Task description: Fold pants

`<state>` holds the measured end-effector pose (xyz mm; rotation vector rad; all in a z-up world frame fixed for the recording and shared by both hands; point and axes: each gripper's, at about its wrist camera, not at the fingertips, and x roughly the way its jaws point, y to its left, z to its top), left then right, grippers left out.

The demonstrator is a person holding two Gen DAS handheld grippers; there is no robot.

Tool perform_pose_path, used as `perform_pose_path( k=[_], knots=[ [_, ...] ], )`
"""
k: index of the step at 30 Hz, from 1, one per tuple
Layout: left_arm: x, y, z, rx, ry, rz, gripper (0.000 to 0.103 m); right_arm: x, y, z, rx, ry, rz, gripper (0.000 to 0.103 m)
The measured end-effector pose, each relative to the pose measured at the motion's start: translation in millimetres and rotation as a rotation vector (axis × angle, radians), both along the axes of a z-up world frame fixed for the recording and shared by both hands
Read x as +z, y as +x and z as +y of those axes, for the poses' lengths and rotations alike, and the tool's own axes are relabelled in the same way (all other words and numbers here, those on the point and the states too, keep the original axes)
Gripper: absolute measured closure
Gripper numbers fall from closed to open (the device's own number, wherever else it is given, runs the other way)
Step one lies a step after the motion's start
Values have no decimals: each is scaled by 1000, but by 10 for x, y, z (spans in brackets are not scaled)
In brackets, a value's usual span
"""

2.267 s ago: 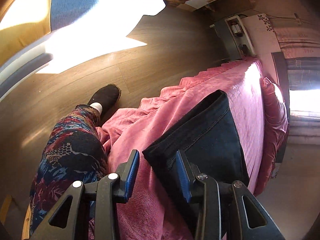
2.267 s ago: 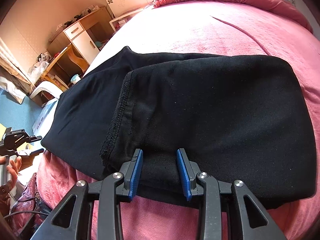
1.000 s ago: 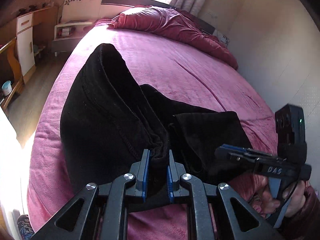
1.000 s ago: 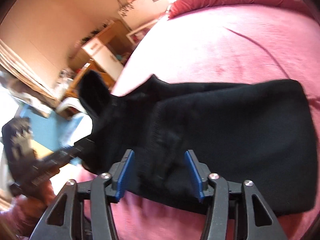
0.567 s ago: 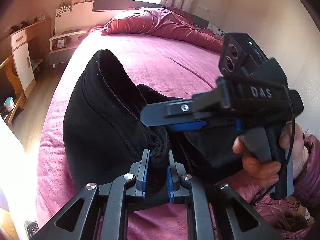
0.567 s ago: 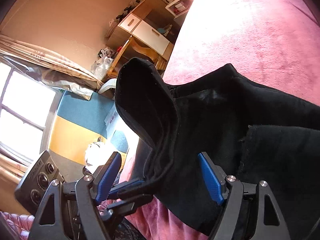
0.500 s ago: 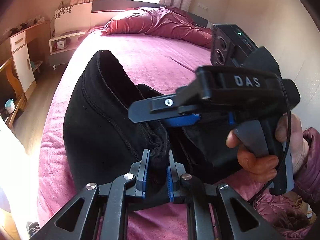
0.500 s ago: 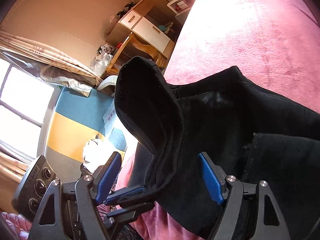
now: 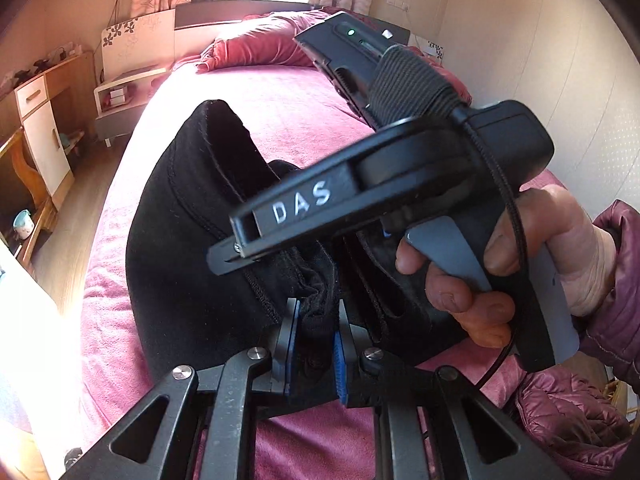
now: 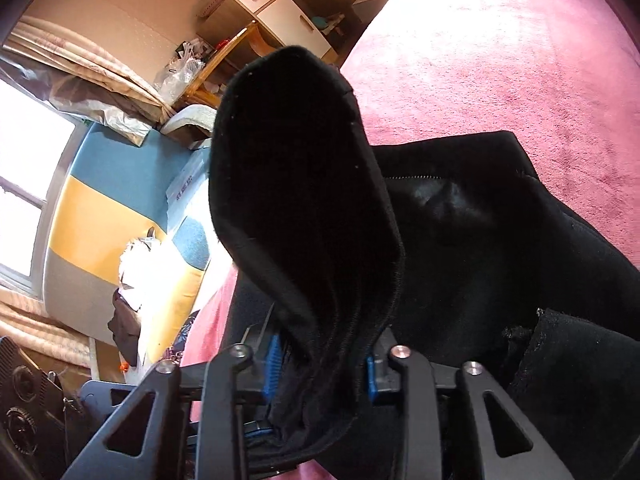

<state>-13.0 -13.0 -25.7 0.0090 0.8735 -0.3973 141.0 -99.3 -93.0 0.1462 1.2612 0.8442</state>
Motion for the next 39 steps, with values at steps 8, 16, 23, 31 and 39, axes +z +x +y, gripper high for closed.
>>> perform_pose_path(
  k=[8,16,23,31,39],
  knots=[
    [-14,-55,-47,-4,7,3,88,58,-32,-37,-20,-7,-16,82],
    [74,-15,185,-77,-81,106,79,100,-89,-146,-54,12,-25,86],
    [224,72,1361,127,-407,145,75,49,-100,-238,-113,57,22,88],
    [-115,153,2001,397,-485,193,75,321,-201,-232,-135,178,25,90],
    [-158,199,1802,374,-444,190,75,962,-273,-197,-125,314,-34,90]
  ],
)
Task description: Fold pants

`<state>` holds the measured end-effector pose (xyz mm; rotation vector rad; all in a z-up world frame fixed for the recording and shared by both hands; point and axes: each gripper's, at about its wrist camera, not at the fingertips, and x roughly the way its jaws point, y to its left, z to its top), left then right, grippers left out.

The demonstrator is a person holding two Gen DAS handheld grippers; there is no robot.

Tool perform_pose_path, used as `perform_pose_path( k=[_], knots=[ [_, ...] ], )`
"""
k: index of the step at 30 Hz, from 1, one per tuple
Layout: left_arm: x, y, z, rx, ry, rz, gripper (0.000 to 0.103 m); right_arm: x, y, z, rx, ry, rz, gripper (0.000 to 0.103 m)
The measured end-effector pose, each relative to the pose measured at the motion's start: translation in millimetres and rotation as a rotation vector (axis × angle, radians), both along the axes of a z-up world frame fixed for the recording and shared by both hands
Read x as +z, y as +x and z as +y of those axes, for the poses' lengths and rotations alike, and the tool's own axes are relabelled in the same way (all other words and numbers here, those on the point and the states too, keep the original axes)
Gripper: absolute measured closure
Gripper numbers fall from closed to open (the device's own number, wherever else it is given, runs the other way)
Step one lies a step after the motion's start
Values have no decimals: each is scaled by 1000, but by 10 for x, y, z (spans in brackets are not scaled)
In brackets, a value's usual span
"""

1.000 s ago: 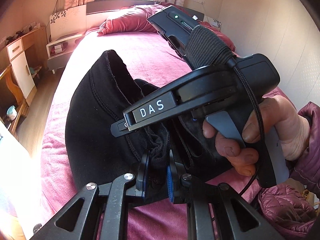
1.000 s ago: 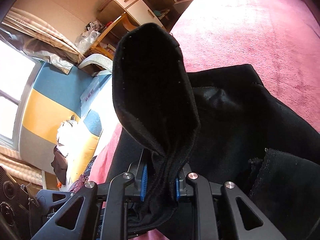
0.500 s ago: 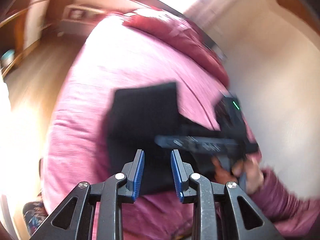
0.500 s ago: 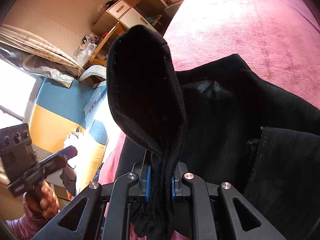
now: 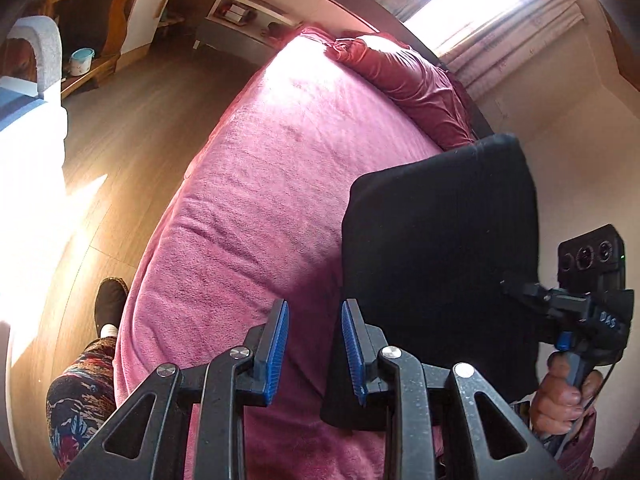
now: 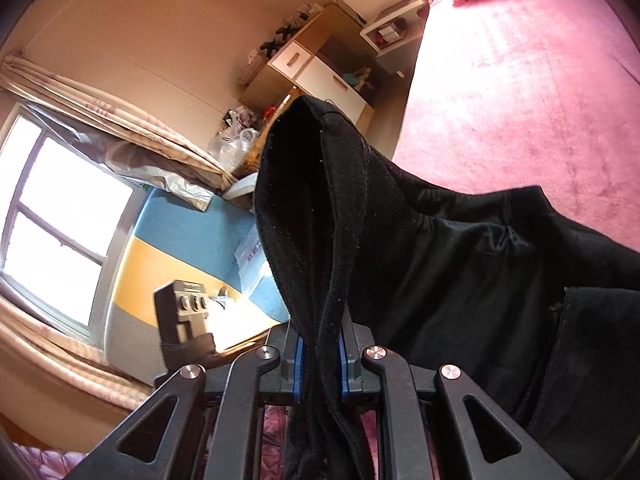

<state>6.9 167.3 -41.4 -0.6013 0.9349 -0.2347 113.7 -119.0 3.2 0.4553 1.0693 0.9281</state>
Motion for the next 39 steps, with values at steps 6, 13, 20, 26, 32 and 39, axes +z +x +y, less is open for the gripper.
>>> perform_pose_path(
  k=[6,13,20,26,32,39],
  knots=[
    [146,184,-277,-44,-17,-53,75,425,-183,-337,-27,32,-83,90],
    [213,471,-934,-164,-16,-78,75,556,-378,-1035,-144,22,-134,90],
    [169,551,-1639,-322,32,-73,75,335,-480,-1836,-311,-30,-99,90],
    [-72,489,-2153,-454,103,-15,75,-488,-409,-2632,-490,-122,69,90],
    [-230,372,-2442,-521,124,10,75,-1230,-391,-3109,-594,-128,218,90],
    [-177,339,-2441,-516,137,0,75,-1159,-652,-3369,-674,-11,208,84]
  ],
)
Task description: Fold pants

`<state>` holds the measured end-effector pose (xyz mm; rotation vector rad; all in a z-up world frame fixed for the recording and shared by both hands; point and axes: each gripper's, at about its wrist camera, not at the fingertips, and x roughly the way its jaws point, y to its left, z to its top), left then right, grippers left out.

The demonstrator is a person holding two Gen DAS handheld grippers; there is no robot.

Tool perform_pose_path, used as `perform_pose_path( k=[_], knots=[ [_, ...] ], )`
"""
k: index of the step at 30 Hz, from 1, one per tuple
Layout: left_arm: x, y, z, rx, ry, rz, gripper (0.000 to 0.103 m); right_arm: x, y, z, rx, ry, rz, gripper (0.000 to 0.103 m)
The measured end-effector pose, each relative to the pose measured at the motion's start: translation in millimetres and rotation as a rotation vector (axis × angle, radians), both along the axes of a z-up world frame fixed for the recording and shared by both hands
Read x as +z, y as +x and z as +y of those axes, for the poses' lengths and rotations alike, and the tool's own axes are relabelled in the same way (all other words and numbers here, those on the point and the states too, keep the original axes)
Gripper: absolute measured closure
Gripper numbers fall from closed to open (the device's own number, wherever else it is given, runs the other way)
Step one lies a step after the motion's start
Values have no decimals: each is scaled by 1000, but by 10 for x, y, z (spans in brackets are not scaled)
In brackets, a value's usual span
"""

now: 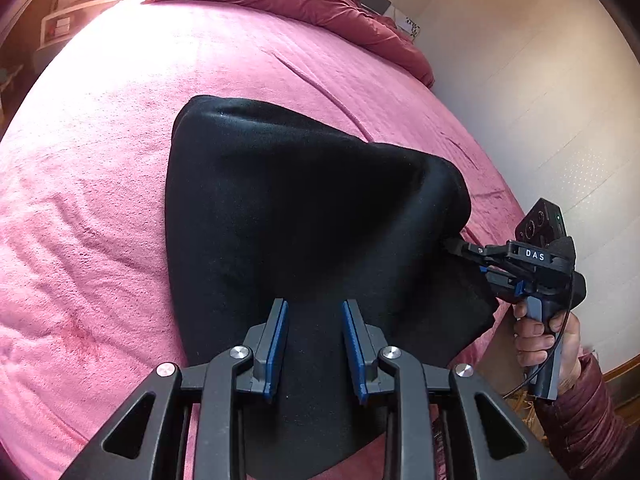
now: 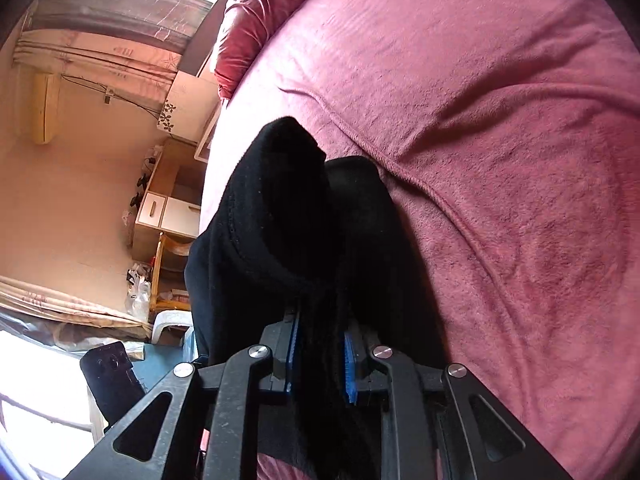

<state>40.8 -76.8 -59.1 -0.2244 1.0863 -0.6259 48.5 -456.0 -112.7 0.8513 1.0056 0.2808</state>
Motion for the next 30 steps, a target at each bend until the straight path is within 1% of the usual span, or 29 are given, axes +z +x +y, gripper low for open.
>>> perform_pose_path(
  k=[1,4,7,9,13,14,15,17,20,21,22,23,24,28,30],
  knots=[
    [16,0,37,8,-7,-2,75,62,-67,-39,-14,-12,-8,81],
    [40,-6,134,32,-22,-11,75,278,-304,-55,-36,-29,-33,80],
    [66,-51,237,53,-35,-24,75,419,-556,-45,-14,-23,-46,80],
    [95,-90,303,62,-37,-38,75,475,-653,78,9,-19,-32,80],
    [199,-128,369,67,-34,-72,75,403,-861,293,35,55,-1,79],
    [187,-131,419,67,-34,-80,75,384,-869,329,33,54,7,74],
    [193,-140,435,66,-34,-85,75,345,-879,351,17,53,16,72],
    [208,-158,483,65,-34,-88,75,232,-873,313,-20,64,38,71],
    [212,-164,490,67,-38,-87,75,145,-802,292,-69,38,63,71],
    [215,-163,480,67,-40,-89,75,135,-786,293,-80,25,65,72],
    [216,-170,480,67,-43,-89,75,137,-777,293,-99,8,64,79],
    [213,-163,463,67,-45,-89,75,155,-772,305,-106,-15,58,94],
    [214,-171,463,65,-47,-88,75,191,-777,329,-105,-49,54,94],
    [199,-200,441,38,-42,-84,75,387,-910,435,-67,-131,15,96],
    [145,-207,412,24,-29,-67,75,414,-998,424,-64,-181,23,96]
  ],
)
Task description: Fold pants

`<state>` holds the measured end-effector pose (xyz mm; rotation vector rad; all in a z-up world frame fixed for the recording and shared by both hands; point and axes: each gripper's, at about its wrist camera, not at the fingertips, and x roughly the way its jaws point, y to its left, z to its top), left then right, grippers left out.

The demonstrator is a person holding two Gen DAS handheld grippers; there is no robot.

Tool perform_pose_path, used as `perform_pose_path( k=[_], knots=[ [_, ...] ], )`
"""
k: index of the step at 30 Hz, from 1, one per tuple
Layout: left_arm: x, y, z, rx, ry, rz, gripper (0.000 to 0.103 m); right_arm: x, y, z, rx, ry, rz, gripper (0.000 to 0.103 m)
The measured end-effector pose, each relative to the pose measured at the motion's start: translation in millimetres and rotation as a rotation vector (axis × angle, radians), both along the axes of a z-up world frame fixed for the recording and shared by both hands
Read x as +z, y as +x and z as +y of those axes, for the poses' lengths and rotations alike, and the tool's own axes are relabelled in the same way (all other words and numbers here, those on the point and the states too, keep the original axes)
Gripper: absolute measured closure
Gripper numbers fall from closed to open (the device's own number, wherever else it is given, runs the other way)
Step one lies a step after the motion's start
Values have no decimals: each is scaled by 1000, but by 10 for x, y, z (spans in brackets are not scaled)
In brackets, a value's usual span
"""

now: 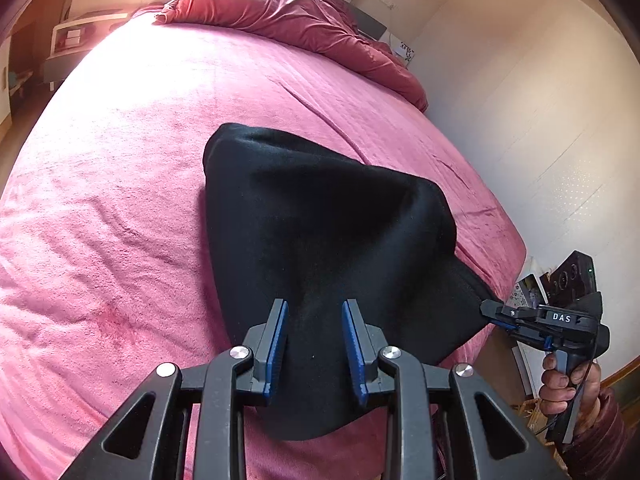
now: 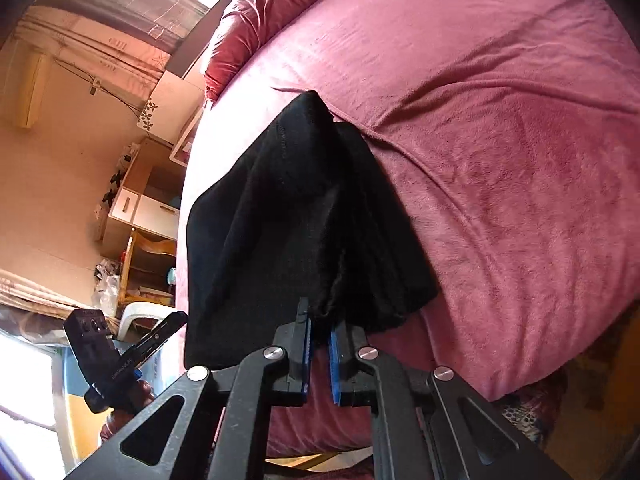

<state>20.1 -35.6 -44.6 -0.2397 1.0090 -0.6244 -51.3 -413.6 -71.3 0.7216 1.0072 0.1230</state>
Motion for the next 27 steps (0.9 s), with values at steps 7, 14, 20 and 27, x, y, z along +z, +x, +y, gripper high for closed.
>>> perform_pose_path(
  k=[7,14,20,27],
  knots=[
    [-100,11,-107,-19,52,31,75,-399,51,-77,-37,6,93,96],
    [125,112,21,32,40,-23,75,-187,12,-162,1,-20,84,84],
    [349,302,13,123,164,-118,74,348,139,-135,15,-190,-47,77],
    [493,422,-189,154,254,-198,71,438,792,289,127,-251,-106,77]
  ],
)
